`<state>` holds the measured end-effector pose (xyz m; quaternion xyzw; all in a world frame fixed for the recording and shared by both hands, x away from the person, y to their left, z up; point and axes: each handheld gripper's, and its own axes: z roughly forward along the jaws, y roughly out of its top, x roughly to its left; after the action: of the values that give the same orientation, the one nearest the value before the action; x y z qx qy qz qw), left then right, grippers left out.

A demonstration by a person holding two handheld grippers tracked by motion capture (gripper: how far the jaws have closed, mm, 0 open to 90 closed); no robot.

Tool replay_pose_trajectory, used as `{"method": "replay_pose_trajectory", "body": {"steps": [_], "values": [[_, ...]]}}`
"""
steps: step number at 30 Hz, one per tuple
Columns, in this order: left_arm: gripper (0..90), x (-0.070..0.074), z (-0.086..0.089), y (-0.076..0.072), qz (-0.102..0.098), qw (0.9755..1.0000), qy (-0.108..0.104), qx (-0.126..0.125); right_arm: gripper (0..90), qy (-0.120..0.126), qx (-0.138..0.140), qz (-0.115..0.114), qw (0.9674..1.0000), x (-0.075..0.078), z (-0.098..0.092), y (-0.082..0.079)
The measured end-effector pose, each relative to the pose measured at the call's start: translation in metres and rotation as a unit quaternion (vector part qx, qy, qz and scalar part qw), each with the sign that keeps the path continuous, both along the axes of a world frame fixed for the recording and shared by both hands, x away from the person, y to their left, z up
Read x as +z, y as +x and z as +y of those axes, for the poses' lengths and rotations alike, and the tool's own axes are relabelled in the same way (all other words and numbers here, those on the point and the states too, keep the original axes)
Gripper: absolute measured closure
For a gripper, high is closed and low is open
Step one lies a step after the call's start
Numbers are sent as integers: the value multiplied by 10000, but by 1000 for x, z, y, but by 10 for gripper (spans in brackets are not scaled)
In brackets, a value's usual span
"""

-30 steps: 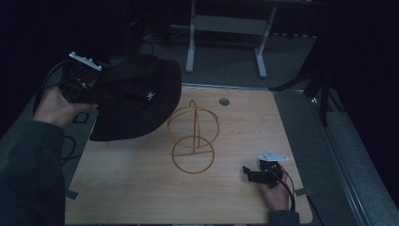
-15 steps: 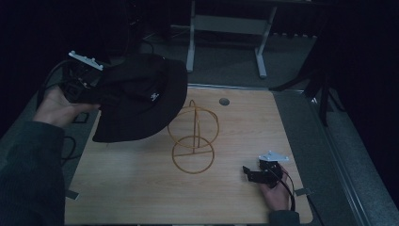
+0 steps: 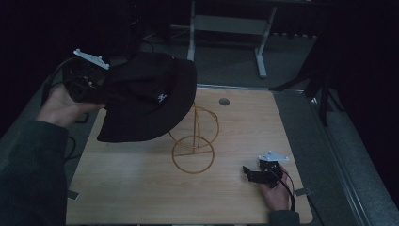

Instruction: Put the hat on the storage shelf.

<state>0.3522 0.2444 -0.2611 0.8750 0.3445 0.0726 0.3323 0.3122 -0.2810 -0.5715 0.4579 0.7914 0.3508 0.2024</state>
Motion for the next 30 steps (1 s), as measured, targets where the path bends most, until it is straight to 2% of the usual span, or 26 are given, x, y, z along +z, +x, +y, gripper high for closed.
{"method": "replay_pose_trajectory", "body": {"steps": [13, 27, 30], "values": [[891, 4, -24, 0, -22, 9995, -44, -322, 177, 8, 2, 1, 10000, 0, 0, 0], [890, 1, -48, 1, -55, 9985, 135, -530, 180, -15, 53, -1, 10000, 0, 0, -1], [890, 0, -52, 1, -60, 9982, 192, -562, 181, -16, 151, -4, 9999, 0, 1, -3]]}}
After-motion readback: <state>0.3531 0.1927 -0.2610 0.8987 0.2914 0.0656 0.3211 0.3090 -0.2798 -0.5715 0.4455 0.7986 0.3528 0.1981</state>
